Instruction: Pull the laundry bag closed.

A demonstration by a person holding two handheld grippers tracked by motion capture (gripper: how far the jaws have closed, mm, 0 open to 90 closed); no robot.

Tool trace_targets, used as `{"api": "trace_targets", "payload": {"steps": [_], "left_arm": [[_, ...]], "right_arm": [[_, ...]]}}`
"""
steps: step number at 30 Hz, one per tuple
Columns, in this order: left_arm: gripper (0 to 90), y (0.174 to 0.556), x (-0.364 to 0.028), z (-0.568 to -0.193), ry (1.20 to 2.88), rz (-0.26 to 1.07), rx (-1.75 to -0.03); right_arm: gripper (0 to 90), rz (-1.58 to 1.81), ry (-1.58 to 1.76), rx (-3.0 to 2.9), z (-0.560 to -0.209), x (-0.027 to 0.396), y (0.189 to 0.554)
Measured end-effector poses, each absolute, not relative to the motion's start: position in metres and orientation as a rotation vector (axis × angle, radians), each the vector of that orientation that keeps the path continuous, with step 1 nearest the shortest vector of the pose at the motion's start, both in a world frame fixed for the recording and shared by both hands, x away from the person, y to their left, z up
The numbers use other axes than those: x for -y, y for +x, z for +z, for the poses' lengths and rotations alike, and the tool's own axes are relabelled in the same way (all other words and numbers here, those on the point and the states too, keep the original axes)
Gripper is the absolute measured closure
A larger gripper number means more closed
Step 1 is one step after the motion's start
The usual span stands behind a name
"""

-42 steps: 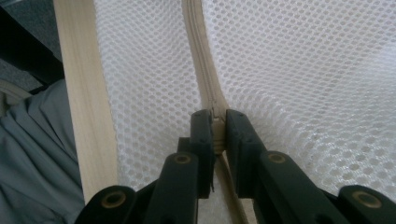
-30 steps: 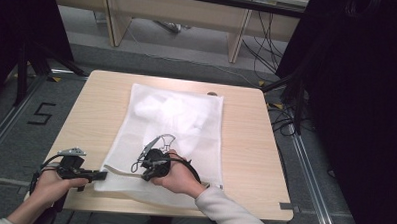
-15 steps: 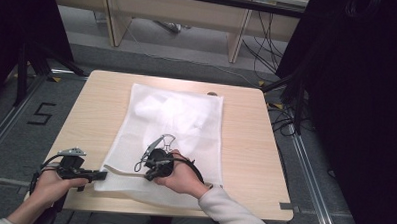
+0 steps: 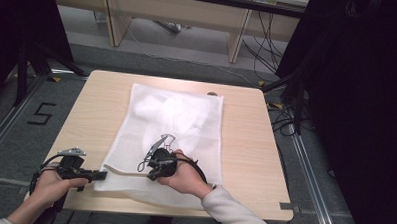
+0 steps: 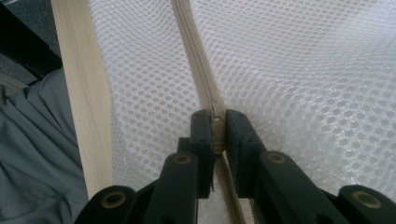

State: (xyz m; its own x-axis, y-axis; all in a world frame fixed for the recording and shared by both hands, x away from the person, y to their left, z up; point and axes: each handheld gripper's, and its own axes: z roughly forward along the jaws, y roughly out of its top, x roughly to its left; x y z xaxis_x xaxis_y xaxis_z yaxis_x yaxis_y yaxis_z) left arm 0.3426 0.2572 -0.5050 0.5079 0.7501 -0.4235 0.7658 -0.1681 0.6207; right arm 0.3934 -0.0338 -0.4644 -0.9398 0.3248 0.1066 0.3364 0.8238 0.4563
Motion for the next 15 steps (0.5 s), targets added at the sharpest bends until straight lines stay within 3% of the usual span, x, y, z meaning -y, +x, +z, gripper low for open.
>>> {"api": "trace_targets", "payload": {"steps": [15], "left_arm": [[86.4, 0.3427, -0.2572, -0.5052, 1.921, -0.026, -1.250]], "right_arm": [[82.3, -0.747, -0.546, 2.980, -0.4627, 0.0385, 0.3922]]}}
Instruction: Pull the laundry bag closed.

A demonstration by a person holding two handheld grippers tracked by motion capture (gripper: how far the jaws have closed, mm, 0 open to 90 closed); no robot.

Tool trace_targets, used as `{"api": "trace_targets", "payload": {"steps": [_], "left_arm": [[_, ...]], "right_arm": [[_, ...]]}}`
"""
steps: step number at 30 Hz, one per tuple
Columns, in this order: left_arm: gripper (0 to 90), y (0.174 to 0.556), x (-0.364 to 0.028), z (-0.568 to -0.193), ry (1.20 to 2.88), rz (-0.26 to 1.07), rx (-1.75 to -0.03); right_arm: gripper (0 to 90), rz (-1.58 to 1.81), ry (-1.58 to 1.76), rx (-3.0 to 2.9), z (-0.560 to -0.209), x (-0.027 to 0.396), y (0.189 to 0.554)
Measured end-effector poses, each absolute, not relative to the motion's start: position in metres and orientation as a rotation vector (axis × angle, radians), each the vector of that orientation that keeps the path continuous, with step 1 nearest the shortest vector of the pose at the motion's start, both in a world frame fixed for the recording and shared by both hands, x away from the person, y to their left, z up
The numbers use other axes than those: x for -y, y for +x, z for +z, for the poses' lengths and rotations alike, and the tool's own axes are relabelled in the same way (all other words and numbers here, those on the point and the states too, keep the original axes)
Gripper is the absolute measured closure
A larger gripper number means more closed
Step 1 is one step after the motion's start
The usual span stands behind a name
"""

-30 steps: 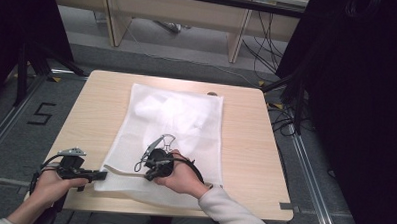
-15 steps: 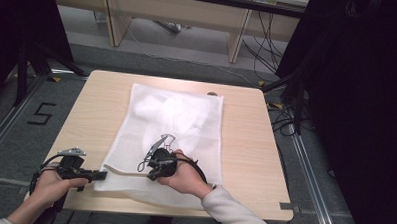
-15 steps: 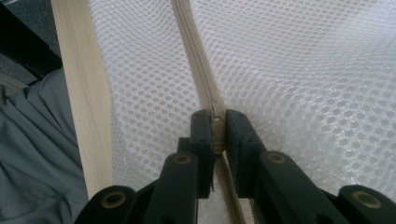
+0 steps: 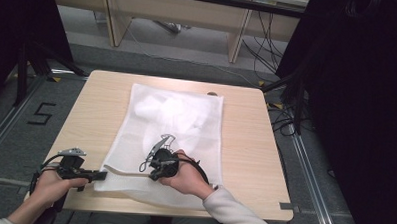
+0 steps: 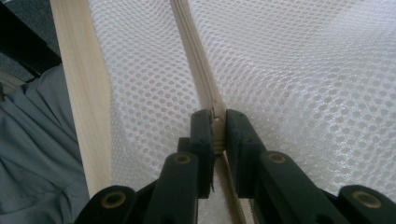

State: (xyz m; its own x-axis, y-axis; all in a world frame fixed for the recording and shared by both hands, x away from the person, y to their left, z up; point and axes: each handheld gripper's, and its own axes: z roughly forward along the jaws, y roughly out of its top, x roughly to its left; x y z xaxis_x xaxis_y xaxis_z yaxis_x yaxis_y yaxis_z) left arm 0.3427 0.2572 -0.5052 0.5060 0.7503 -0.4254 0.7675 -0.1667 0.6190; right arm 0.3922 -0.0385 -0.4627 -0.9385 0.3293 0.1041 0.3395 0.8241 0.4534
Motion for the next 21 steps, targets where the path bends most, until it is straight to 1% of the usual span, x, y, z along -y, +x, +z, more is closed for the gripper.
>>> {"api": "trace_targets", "payload": {"steps": [21], "left_arm": [[86.4, 0.3428, -0.2573, -0.5056, 1.913, -0.026, -1.263]], "right_arm": [[82.3, -0.749, -0.573, 2.980, -0.4601, 0.0449, 0.3908]]}}
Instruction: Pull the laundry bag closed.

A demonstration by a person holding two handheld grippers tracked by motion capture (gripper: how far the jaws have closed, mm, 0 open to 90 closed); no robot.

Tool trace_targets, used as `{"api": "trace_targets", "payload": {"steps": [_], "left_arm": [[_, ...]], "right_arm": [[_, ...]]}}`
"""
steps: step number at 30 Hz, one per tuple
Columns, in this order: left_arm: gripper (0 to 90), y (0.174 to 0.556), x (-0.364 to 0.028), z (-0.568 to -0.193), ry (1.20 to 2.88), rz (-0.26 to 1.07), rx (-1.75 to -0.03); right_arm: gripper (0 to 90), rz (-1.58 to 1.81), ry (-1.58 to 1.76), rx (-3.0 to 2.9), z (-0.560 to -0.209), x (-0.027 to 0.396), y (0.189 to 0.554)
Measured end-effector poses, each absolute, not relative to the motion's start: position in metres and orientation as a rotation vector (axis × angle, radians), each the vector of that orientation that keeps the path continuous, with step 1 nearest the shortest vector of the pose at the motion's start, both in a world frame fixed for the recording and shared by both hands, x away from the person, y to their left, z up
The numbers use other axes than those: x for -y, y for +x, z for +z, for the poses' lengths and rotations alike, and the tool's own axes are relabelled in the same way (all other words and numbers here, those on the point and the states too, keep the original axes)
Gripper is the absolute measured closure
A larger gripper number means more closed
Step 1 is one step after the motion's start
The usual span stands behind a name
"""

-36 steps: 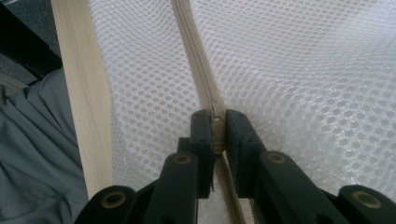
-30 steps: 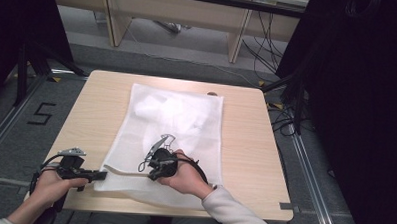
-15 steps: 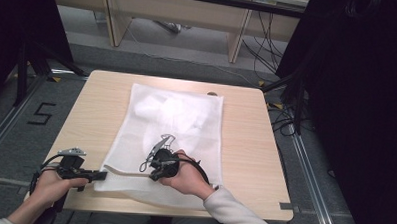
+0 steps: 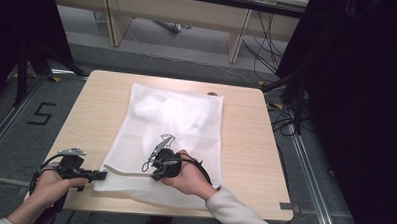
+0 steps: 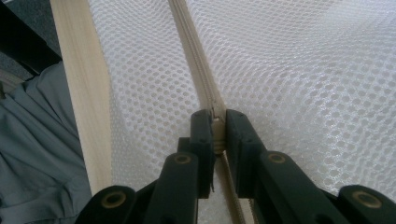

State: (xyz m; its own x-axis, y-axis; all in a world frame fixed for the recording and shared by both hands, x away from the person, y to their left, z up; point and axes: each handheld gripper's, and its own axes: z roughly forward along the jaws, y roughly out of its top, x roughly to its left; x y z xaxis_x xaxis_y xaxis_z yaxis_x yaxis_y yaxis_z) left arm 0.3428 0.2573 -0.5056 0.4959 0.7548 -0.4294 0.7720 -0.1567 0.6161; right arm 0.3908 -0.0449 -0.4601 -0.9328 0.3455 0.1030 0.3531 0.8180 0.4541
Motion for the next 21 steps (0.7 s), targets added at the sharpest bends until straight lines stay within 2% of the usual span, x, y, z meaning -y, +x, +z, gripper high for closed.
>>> {"api": "trace_targets", "payload": {"steps": [21], "left_arm": [[86.4, 0.3425, -0.2563, -0.5065, 1.896, -0.016, -1.268]], "right_arm": [[82.4, -0.741, -0.585, 2.986, -0.4572, 0.0540, 0.3918]]}}
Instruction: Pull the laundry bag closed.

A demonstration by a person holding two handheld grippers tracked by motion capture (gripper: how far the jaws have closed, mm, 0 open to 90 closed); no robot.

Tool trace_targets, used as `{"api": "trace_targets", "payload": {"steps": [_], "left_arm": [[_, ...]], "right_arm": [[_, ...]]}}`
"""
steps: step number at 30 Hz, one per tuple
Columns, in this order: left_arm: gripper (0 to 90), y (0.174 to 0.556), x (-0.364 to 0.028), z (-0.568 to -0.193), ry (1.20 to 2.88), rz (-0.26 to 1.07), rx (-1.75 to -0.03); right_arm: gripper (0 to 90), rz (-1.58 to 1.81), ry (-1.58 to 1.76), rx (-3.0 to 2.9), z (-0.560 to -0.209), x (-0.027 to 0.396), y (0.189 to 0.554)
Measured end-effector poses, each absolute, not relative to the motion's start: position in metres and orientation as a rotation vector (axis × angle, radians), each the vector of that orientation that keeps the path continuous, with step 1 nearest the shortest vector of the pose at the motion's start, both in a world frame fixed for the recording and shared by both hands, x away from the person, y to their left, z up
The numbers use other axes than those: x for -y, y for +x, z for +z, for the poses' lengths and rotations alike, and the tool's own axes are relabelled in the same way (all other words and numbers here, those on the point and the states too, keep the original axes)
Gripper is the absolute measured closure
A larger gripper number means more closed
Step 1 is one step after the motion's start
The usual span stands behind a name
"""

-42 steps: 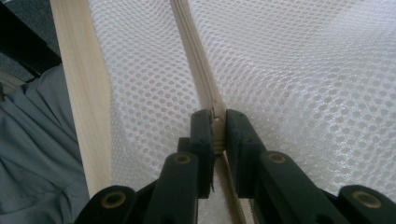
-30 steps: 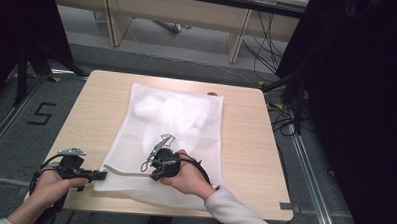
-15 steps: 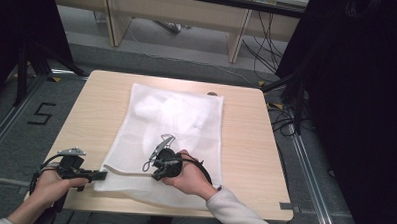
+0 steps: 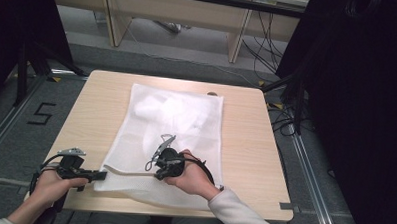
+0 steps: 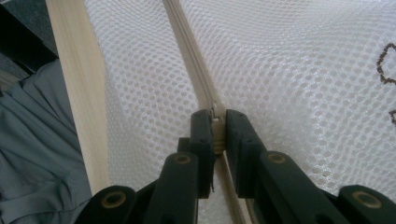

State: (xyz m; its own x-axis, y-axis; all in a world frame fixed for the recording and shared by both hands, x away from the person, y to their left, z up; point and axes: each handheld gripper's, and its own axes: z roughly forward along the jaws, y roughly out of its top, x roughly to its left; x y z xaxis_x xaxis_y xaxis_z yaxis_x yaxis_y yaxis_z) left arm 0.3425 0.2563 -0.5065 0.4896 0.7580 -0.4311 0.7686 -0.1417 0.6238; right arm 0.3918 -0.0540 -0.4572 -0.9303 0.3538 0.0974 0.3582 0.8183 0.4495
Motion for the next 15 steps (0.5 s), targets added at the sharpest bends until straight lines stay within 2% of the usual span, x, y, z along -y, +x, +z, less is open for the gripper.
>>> {"api": "trace_targets", "payload": {"steps": [15], "left_arm": [[86.4, 0.3430, -0.2575, -0.5058, 1.919, -0.026, -1.266]], "right_arm": [[82.3, -0.741, -0.609, 2.982, -0.4562, 0.0634, 0.3914]]}}
